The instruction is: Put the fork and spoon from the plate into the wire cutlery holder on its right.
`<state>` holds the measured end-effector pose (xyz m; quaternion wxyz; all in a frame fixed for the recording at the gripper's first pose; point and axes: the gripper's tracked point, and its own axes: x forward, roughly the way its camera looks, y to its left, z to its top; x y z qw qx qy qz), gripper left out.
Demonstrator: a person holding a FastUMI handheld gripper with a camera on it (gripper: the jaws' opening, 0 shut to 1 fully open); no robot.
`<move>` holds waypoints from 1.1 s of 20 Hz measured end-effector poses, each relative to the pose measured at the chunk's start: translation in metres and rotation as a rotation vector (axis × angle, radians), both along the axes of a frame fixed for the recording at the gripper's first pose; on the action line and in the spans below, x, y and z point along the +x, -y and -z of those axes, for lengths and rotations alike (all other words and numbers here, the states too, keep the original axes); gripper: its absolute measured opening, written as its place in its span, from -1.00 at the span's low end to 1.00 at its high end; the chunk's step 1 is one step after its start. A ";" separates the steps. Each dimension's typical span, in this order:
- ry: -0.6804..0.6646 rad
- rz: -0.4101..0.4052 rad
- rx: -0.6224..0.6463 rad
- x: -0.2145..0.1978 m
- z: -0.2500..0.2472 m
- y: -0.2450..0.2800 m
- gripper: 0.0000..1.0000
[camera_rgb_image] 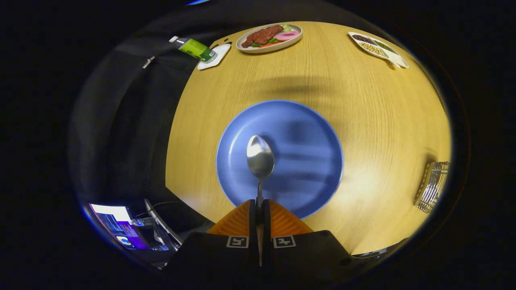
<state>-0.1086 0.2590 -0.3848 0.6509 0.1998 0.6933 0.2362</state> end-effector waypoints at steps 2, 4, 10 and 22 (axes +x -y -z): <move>0.022 0.017 0.022 0.007 -0.020 0.020 -0.86; 0.041 0.036 0.047 0.011 -0.042 0.041 -0.86; 0.064 0.057 0.019 0.020 -0.085 0.149 -0.86; -0.154 -0.066 -0.243 -0.008 -0.067 0.320 -0.86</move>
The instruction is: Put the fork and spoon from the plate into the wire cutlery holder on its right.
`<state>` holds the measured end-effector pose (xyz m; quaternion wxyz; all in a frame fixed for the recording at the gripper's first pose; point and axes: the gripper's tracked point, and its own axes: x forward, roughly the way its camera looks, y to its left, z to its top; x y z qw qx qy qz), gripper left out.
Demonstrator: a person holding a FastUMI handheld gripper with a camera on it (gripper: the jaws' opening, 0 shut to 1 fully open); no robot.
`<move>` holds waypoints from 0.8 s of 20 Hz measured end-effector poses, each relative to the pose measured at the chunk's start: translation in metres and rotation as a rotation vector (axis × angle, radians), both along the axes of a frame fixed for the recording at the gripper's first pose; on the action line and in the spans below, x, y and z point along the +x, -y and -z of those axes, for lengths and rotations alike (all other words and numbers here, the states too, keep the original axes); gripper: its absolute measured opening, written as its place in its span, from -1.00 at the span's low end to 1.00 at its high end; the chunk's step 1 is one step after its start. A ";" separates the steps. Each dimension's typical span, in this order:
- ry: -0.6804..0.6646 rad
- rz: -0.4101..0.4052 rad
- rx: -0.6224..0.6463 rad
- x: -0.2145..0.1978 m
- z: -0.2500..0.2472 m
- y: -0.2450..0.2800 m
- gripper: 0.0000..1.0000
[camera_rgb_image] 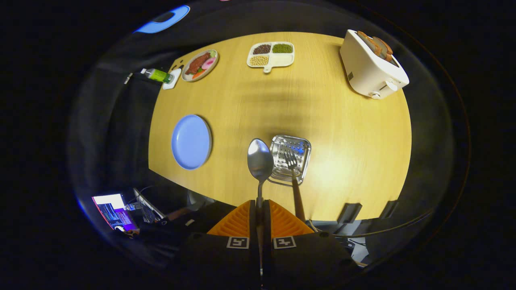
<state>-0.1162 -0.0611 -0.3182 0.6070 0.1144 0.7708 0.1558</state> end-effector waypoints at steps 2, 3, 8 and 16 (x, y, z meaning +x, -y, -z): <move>-0.073 -0.046 -0.036 -0.008 0.014 0.010 -0.86; -0.103 -0.061 -0.050 -0.009 0.021 0.013 -0.86; -0.252 -0.088 -0.076 -0.007 0.048 0.011 -0.86; -0.399 -0.089 -0.152 0.008 0.082 0.004 -0.86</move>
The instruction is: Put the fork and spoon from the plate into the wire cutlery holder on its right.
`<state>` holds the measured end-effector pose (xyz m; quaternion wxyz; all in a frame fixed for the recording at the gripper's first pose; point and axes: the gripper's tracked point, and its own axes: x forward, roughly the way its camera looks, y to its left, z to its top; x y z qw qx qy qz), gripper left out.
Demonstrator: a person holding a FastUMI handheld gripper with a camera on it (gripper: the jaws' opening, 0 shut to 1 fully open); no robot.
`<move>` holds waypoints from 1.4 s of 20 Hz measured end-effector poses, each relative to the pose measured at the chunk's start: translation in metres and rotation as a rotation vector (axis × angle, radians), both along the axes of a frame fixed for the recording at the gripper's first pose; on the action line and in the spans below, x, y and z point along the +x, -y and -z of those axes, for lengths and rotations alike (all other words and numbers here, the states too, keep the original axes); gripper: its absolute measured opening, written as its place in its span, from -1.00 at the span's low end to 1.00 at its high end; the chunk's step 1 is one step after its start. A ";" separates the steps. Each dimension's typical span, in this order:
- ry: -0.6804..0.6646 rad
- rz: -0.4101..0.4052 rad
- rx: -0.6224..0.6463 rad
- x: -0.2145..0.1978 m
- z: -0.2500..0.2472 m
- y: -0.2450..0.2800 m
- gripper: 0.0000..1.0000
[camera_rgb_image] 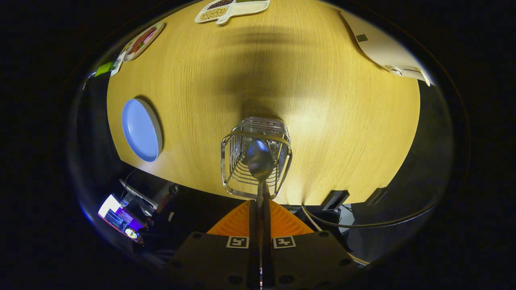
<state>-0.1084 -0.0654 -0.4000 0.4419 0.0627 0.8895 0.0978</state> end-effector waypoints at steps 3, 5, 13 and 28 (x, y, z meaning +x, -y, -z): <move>-0.024 0.000 -0.011 0.003 0.010 -0.006 -0.85; -0.027 -0.002 -0.018 0.004 0.015 -0.007 -0.85; 0.100 0.064 0.042 0.020 0.015 -0.014 -0.54; 0.996 0.331 0.190 0.070 -0.073 0.030 0.91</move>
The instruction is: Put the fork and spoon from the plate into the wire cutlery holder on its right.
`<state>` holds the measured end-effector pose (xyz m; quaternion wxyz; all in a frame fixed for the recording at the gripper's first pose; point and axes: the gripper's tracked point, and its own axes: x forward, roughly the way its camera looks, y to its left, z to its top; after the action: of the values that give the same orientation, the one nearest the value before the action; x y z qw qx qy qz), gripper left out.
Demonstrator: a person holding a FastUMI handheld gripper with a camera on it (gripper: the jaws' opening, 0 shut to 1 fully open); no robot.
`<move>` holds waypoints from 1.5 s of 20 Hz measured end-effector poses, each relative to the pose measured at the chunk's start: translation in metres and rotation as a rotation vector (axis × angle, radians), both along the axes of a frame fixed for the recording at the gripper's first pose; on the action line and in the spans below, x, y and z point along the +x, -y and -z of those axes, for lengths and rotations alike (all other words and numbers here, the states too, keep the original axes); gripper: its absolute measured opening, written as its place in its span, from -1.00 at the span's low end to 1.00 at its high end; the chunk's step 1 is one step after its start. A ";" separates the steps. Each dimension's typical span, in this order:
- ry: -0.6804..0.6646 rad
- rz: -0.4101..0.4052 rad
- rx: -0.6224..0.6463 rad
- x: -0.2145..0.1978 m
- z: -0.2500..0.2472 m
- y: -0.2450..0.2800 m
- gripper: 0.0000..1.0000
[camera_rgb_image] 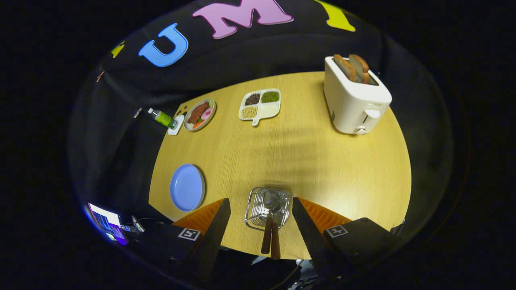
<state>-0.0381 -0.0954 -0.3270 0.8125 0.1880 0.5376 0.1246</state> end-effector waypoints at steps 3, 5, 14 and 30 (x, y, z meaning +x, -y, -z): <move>0.237 0.064 -0.050 0.012 -0.037 0.019 0.95; 0.387 0.107 -0.077 0.020 -0.068 0.030 0.97; 0.915 0.257 -0.238 0.045 -0.224 0.085 0.97; 0.895 0.227 -0.236 0.044 -0.229 0.072 0.97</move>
<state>0.0064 -0.1676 -0.0983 0.9885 0.0798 0.1216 0.0419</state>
